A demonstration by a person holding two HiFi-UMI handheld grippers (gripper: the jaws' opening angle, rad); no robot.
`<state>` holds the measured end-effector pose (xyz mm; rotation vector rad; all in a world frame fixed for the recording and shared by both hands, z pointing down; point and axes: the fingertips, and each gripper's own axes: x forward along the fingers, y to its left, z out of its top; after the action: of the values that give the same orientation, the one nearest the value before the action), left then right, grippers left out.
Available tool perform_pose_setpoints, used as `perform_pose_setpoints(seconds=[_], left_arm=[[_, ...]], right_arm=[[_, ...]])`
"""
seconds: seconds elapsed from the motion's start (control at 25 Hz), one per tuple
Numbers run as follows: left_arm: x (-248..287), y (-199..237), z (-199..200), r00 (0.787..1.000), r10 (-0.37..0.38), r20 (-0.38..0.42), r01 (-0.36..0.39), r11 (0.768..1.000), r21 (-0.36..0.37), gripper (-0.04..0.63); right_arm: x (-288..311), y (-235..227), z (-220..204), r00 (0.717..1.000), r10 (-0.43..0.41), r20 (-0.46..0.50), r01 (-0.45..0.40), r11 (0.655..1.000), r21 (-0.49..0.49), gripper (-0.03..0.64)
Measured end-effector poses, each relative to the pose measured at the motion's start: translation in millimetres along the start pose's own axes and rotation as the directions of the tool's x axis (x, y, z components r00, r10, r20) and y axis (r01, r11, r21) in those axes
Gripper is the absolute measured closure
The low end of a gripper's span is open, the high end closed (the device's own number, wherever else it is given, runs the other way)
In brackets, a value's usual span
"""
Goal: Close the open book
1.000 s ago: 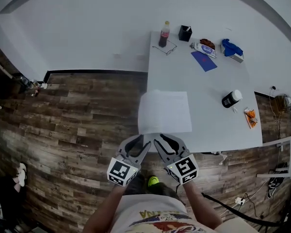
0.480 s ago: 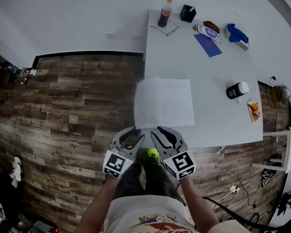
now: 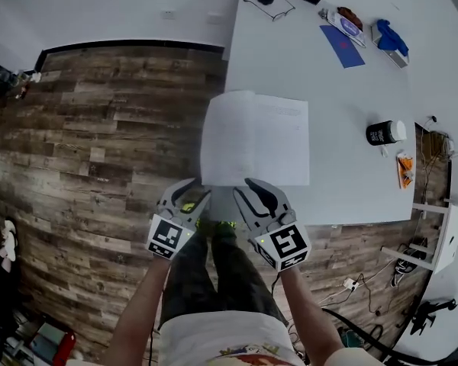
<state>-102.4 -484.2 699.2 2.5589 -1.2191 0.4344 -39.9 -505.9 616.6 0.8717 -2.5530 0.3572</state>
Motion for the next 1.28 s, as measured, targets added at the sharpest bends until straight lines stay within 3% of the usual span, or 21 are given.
perform_pose_setpoints(seconds=[0.2, 0.56, 1.04, 1.28], left_arm=[[15, 2, -42, 0.998, 0.002, -0.055, 0.002, 0.997, 0.071, 0.453], [40, 13, -70, 0.997, 0.042, -0.061, -0.039, 0.998, 0.056, 0.453], [50, 30, -70, 0.995, 0.091, -0.040, -0.090, 0.996, 0.022, 0.457], [47, 30, -57, 0.994, 0.107, 0.008, -0.107, 0.994, -0.001, 0.509]], right_arm=[[13, -4, -19, 0.999, 0.016, -0.037, -0.017, 1.000, -0.013, 0.523], [18, -8, -32, 0.997, 0.024, -0.067, -0.025, 0.999, -0.021, 0.523], [13, -18, -36, 0.997, 0.004, -0.081, -0.006, 1.000, -0.021, 0.522], [9, -22, -35, 0.996, -0.003, -0.088, 0.001, 1.000, -0.021, 0.523]])
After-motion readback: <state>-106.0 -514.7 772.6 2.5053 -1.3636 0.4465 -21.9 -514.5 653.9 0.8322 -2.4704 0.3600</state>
